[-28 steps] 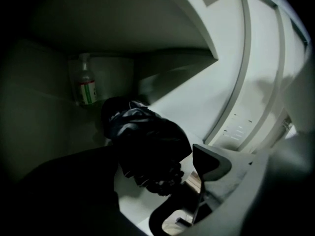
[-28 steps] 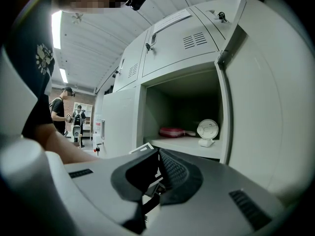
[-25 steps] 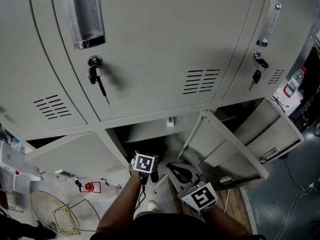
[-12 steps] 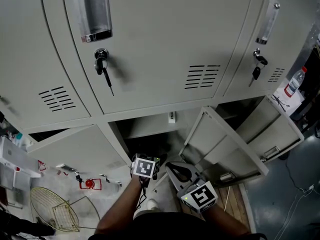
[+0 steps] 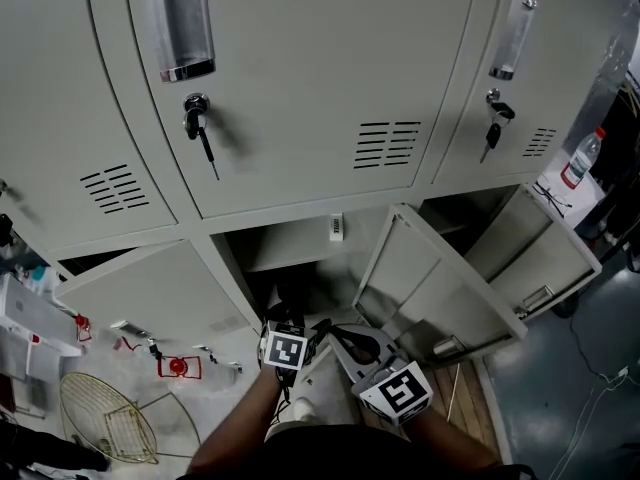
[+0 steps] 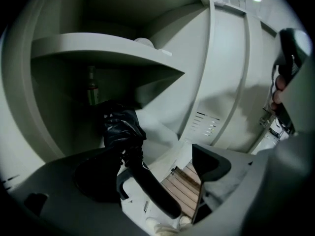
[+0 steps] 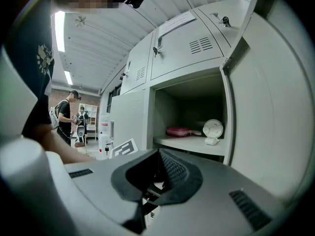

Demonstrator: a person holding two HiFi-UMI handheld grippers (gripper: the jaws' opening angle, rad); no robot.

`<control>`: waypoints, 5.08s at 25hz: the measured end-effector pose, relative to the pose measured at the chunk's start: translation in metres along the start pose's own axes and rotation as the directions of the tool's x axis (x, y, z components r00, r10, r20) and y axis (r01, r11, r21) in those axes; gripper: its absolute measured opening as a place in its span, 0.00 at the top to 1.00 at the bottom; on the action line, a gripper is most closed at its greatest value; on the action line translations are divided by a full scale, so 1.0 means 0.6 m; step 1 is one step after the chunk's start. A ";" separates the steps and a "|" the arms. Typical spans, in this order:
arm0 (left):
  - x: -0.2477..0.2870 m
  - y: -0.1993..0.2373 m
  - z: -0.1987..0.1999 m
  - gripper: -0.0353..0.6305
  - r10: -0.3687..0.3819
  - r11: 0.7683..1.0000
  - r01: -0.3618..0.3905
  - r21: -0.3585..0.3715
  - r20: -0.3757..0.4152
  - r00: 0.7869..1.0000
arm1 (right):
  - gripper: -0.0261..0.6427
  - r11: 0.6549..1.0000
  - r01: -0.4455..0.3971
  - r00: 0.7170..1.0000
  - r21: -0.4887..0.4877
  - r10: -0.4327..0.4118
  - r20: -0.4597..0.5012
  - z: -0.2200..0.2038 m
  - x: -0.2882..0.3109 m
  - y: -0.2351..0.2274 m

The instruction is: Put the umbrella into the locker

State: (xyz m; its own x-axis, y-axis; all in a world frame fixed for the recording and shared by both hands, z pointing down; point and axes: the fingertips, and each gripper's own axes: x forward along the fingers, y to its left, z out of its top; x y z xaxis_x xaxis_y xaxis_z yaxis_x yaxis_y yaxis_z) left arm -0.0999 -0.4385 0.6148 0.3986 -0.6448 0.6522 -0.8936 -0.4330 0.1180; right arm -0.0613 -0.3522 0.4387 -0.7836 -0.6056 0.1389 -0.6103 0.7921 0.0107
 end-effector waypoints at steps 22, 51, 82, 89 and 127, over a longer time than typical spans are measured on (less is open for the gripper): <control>-0.004 -0.038 -0.149 0.50 0.107 0.994 -0.107 0.016 -0.038 0.994 | 0.92 0.999 -0.048 0.998 0.024 0.049 -0.033 -0.037 -0.028 0.034; 0.024 0.029 0.014 0.72 0.116 0.993 -0.116 -0.013 0.090 0.989 | 0.92 1.000 -0.002 1.000 0.006 0.002 -0.016 -0.014 -0.004 -0.018; 0.094 0.075 0.028 0.55 0.121 0.992 -0.124 0.019 0.130 0.984 | 0.92 1.000 0.029 0.999 -0.008 -0.029 -0.035 -0.022 -0.009 -0.022; 0.037 0.053 0.022 0.52 0.118 0.992 -0.124 0.022 0.180 0.977 | 0.92 0.999 0.026 0.999 0.026 -0.026 -0.027 -0.019 -0.019 -0.017; -0.422 -0.168 0.098 0.91 0.193 0.970 -0.241 -0.013 0.643 0.741 | 0.92 0.994 0.021 0.995 -0.109 -0.010 0.099 0.072 -0.211 0.024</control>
State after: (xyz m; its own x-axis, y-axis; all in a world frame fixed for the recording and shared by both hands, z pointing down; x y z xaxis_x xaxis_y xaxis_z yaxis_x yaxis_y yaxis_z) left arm -0.0985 -0.2684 0.3936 0.2558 -0.9664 0.0243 -0.9660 -0.2565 -0.0327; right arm 0.0238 -0.2673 0.3788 -0.7848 -0.6184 0.0399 -0.6105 0.7826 0.1219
